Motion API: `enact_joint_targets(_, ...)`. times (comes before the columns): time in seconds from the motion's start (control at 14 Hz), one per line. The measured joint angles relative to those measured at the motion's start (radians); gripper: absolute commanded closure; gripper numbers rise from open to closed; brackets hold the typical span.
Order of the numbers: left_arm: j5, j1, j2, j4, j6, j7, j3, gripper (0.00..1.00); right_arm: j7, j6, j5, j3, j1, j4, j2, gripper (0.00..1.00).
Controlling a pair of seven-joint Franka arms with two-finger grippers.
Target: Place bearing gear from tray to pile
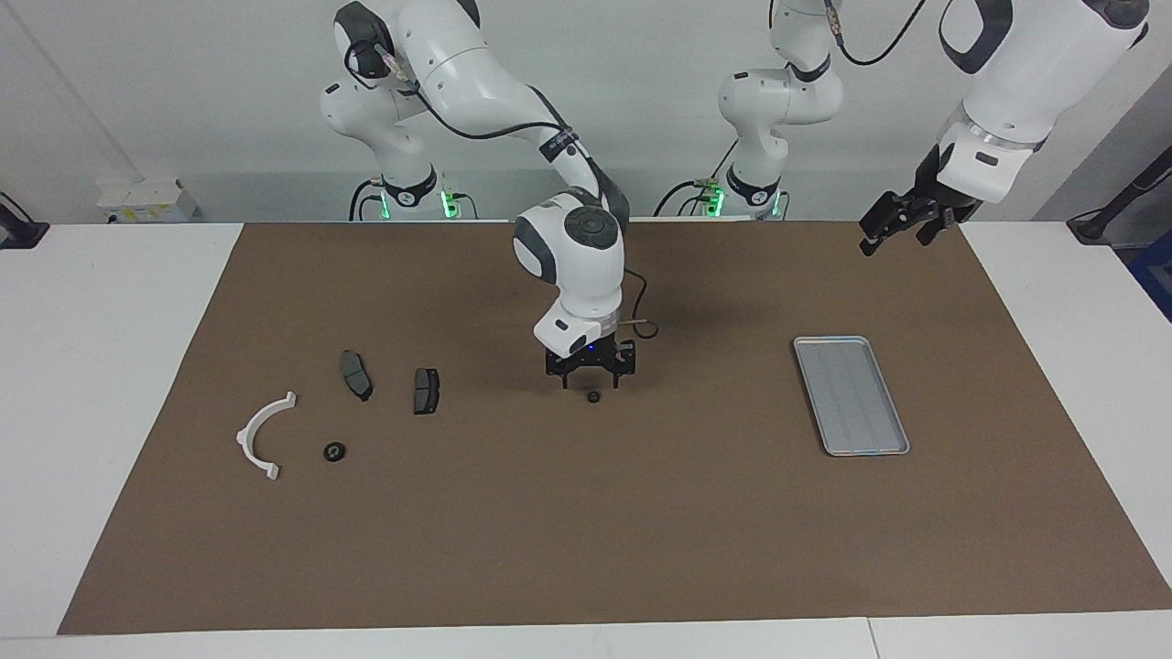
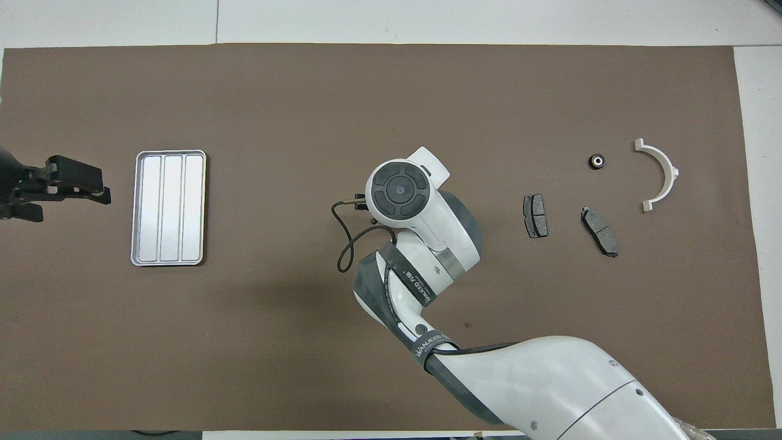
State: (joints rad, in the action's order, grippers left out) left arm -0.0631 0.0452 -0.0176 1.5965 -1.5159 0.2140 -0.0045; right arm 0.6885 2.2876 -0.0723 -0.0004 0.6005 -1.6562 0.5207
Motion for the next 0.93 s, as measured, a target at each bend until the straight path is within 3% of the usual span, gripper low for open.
enact_joint_targets(0.93, 0.024, -0.016, 0.0, 0.008, 0.006, -0.067, -0.013, 0.0, -0.002, 0.042, 0.0, 0.0, -0.006, 0.002, 0.029, 0.08)
